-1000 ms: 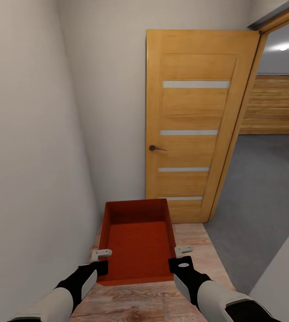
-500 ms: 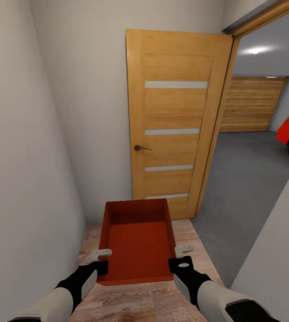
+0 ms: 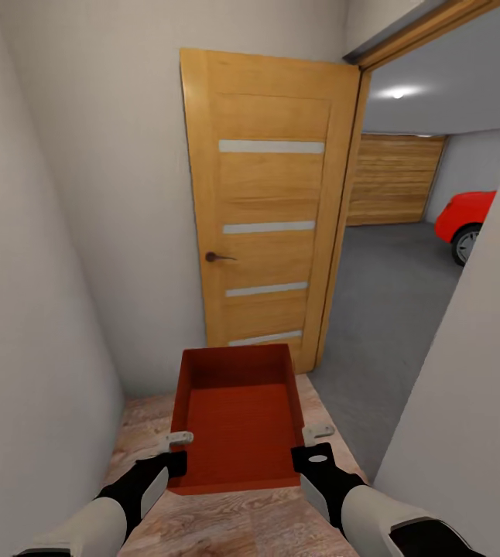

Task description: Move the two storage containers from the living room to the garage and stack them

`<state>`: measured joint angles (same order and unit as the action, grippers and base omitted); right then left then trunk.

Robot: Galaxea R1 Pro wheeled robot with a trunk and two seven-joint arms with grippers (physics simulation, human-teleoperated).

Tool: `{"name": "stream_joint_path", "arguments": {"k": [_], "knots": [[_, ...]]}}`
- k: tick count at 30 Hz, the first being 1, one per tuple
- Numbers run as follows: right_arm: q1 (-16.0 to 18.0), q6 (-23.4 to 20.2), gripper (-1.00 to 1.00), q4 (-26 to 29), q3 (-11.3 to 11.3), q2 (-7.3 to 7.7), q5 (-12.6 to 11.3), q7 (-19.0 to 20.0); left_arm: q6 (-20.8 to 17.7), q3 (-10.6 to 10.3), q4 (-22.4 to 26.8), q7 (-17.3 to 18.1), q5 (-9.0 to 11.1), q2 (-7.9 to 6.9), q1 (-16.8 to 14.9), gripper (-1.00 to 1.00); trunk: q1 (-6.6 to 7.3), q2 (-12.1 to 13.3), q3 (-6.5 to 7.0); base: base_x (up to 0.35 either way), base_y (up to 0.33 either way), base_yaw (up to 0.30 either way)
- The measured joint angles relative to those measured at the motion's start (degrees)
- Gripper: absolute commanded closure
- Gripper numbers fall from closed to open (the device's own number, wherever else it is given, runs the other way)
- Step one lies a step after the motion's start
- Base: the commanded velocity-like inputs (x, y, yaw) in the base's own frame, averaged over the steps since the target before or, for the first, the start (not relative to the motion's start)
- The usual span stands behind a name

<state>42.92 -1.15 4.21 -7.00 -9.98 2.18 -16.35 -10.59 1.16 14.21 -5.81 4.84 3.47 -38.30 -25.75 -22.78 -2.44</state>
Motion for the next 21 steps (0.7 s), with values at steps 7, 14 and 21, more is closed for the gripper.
{"name": "stream_joint_path", "arguments": {"k": [7,14,21], "knots": [[0.00,-0.25,1.00,0.01,-0.01,0.00,0.02,0.02,-0.11,0.13,-0.12,-0.01,-0.08,0.02,0.00,1.00,0.00,0.00,0.00,0.000,0.293,-0.237],[0.00,-0.26,1.00,0.01,-0.01,0.00,0.02,0.03,-0.12,0.14,-0.12,-0.01,-0.09,0.02,0.00,1.00,0.00,0.00,0.00,0.000,0.320,-0.237],[0.00,-0.09,1.00,-0.01,-0.03,-0.01,0.01,-0.04,-0.02,0.13,-0.03,0.01,-0.15,0.03,0.01,1.00,0.00,0.00,0.00,0.000,0.220,-0.186]]}}
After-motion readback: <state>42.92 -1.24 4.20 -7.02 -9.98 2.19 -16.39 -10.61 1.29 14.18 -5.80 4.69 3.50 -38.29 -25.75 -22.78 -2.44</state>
